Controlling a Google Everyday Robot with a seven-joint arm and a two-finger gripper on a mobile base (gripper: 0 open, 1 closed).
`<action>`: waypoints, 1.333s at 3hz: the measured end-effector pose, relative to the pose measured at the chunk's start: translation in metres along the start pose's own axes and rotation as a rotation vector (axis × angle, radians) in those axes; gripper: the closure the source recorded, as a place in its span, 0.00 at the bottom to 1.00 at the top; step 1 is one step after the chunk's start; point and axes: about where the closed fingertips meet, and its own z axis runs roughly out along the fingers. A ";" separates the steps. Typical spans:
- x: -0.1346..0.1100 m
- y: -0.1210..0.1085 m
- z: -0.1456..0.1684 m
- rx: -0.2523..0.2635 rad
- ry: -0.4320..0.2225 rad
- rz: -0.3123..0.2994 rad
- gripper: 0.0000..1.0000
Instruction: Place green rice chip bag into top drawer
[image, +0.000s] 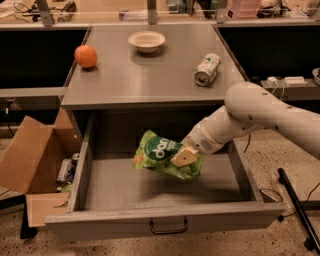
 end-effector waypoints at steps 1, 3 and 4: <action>0.020 -0.020 0.006 -0.001 -0.007 0.052 0.82; 0.034 -0.045 0.013 -0.013 -0.015 0.089 0.36; 0.034 -0.049 0.014 -0.016 -0.022 0.087 0.12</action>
Offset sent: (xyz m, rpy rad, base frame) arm 0.0353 -0.0436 -0.0444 0.0320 0.0654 -0.0921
